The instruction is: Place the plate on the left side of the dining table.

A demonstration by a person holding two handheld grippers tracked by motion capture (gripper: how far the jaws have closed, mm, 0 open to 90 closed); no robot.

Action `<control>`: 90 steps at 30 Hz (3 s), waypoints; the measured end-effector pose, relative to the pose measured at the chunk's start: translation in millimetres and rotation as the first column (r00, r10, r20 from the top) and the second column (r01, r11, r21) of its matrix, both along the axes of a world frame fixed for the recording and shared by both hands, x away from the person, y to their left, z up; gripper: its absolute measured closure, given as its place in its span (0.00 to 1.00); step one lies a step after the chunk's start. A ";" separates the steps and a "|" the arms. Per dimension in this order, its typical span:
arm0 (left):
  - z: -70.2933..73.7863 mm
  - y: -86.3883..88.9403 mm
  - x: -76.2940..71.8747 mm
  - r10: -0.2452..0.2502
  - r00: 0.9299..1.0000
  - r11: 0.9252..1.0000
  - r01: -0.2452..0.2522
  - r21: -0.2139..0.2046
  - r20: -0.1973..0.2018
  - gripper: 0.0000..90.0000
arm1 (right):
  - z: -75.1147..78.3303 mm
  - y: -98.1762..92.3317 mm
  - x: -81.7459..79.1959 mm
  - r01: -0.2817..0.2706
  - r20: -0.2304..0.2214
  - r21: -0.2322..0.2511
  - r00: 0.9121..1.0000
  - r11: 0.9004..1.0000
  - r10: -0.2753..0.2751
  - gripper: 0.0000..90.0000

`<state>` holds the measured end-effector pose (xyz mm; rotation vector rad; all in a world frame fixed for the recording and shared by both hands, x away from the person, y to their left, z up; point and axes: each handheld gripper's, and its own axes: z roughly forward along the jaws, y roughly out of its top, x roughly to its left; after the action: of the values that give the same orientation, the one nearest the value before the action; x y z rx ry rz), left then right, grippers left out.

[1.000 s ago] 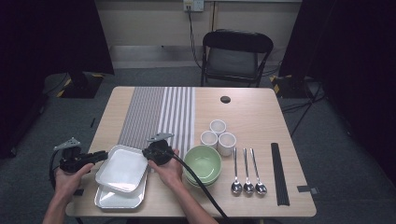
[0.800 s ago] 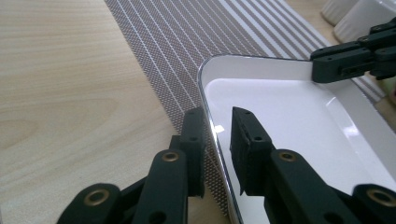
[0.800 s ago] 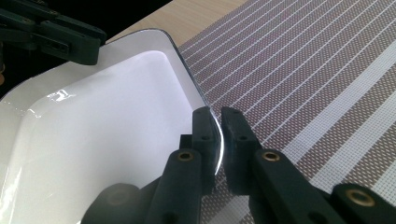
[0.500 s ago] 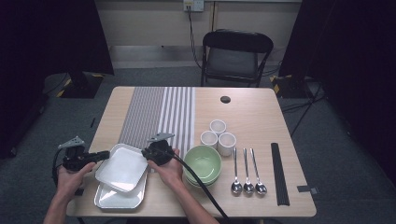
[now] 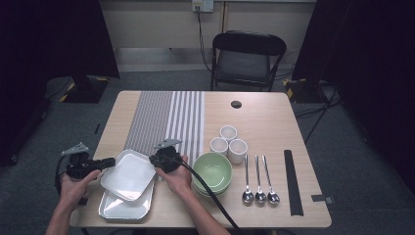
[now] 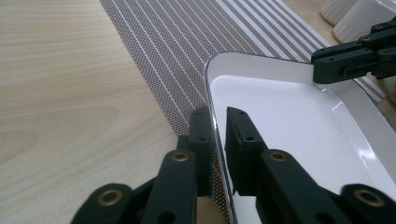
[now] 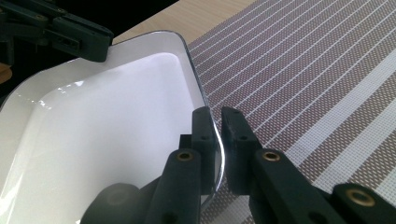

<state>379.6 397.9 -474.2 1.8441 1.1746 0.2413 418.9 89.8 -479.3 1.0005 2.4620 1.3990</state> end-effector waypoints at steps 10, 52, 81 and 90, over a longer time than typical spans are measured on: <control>-2.0 3.6 -1.5 0.010 1.000 1.000 -0.010 -0.006 -0.017 0.91 | -0.3 -5.3 -3.5 0.004 -0.009 0.009 1.000 1.000 -0.004 0.95; -2.6 -3.8 0.6 -0.034 0.999 0.999 0.034 0.003 -0.012 0.97 | -2.9 -8.0 -2.8 -0.006 -0.018 0.009 1.000 1.000 0.006 0.92; -2.6 -3.9 1.2 -0.038 0.999 0.999 0.038 0.015 -0.029 0.97 | -3.2 -8.3 -1.6 -0.007 -0.026 0.020 1.000 1.000 0.008 0.96; 0.1 -2.4 -0.1 -0.042 0.999 0.999 0.042 0.010 -0.013 0.98 | 0.4 -8.4 -1.0 -0.016 -0.026 0.034 1.000 0.999 0.017 0.98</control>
<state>379.5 395.5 -474.1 1.8797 1.1433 0.2125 417.9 81.4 -479.0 1.0136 2.4786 1.4470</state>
